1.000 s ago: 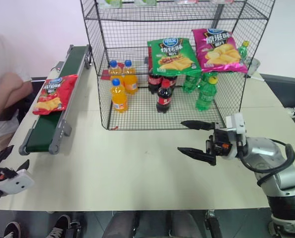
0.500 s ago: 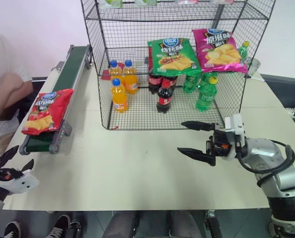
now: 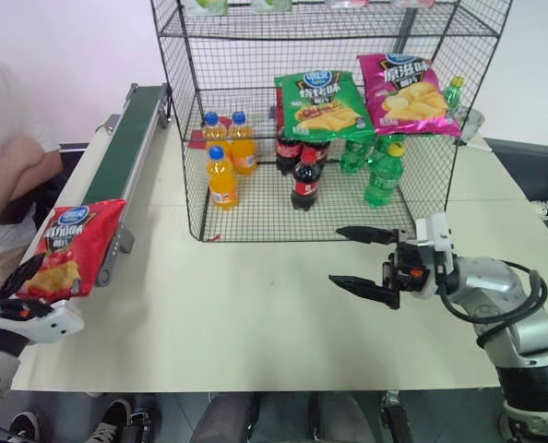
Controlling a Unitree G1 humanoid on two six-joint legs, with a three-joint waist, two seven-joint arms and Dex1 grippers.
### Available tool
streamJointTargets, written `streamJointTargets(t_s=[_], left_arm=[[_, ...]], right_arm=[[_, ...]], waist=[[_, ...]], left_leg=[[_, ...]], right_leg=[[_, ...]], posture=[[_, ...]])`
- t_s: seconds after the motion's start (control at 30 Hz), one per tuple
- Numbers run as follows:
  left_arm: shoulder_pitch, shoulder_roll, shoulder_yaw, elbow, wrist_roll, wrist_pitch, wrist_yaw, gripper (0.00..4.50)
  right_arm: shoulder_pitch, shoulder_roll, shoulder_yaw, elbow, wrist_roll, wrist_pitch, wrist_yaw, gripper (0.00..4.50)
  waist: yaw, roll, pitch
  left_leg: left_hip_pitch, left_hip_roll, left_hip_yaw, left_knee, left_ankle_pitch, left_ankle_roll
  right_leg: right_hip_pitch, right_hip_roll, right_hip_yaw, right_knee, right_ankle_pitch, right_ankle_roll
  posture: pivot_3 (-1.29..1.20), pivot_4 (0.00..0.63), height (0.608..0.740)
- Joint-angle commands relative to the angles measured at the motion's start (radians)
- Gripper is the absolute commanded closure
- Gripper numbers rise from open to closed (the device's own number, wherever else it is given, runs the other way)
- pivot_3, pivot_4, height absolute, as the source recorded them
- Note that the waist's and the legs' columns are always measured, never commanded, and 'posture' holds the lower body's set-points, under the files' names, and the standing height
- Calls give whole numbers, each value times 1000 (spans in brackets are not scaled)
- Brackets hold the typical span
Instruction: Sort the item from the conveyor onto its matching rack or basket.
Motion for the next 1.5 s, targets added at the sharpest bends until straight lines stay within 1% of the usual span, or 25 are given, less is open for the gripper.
streamJointTargets(t_s=[0.03,0.13,0.17,0.27,0.43,0.47,0.63,0.73,0.9,1.07,1.17,1.27,1.37,1.43,1.5], left_arm=[[-6,13,-1,-12,-18,12,-1,396],[-11,12,-6,-9,-24,10,0,396],[-10,10,-4,-6,-40,6,-7,632],[-3,7,2,-7,-64,4,-21,1672],[10,2,-3,-23,-60,10,-16,4199],[13,0,0,-27,-60,15,-14,4441],[28,-3,13,-52,-68,26,-11,4441],[51,-2,40,-92,-97,25,-25,4441],[127,-7,121,-270,-133,37,-73,4441],[195,-18,211,-552,-125,35,-172,4441],[205,-21,224,-652,-135,6,-233,4441],[161,-27,192,-726,-152,8,-297,4441],[20,-48,98,-779,-130,49,-346,4441],[-60,-65,47,-794,-125,59,-375,4441],[-182,-90,-15,-790,-113,94,-399,4441]], right_arm=[[-2,6,-6,-25,2,-16,-2,0],[-2,2,-12,-19,-2,-19,-1,0],[-2,1,-13,-18,-3,-19,-2,0],[-1,0,-15,-18,-3,-18,-2,0],[1,1,-16,-18,-6,-18,-4,0],[1,1,-17,-18,-6,-17,-5,0],[-3,0,-17,-12,-10,-17,-2,0],[-4,1,-16,-8,-14,-18,-1,0],[1,-3,-24,-1,-17,-25,1,0],[-3,-20,-62,41,-23,-42,4,0],[2,-39,-86,67,-27,-49,15,0],[9,-62,-131,104,-29,-64,14,0],[32,-90,-198,117,-12,-63,8,0],[51,-100,-220,119,-14,-70,15,0],[68,-103,-235,121,-16,-76,17,0]], waist=[[0,0,0],[0,0,0],[0,0,0],[0,0,0],[0,0,0],[0,0,0],[0,0,0],[0,0,0],[1,0,0],[3,0,0],[3,0,0],[2,0,0],[7,1,0],[6,1,0],[3,1,0]], left_leg=[[0,0,0,0,0,0],[0,0,0,0,0,0],[0,0,0,0,0,0],[0,0,0,0,0,0],[0,0,0,0,0,0],[0,0,0,0,0,0],[0,0,0,1,0,0],[0,0,0,1,0,0],[0,0,0,0,0,0],[0,0,0,1,0,0],[0,0,0,1,0,0],[0,0,1,1,0,0],[0,0,1,1,0,0],[0,0,1,2,0,0],[0,0,1,2,0,0]], right_leg=[[0,0,0,0,0,0],[0,0,0,0,0,0],[0,0,0,0,0,0],[0,0,0,0,0,0],[0,0,0,0,0,0],[0,0,0,0,0,0],[0,0,0,1,0,0],[0,0,0,1,0,0],[0,0,0,0,0,0],[1,-1,0,0,0,0],[1,-1,0,0,0,0],[2,-1,0,0,0,0],[5,0,0,0,0,0],[5,0,0,0,0,0],[5,0,0,0,0,0]], posture=[[0,150,740],[0,150,740],[0,150,740],[0,150,740],[0,150,740],[0,150,740],[0,150,740],[0,150,740],[0,150,740],[0,150,740],[0,150,740],[0,150,740],[0,150,740],[0,150,740],[0,150,740]])
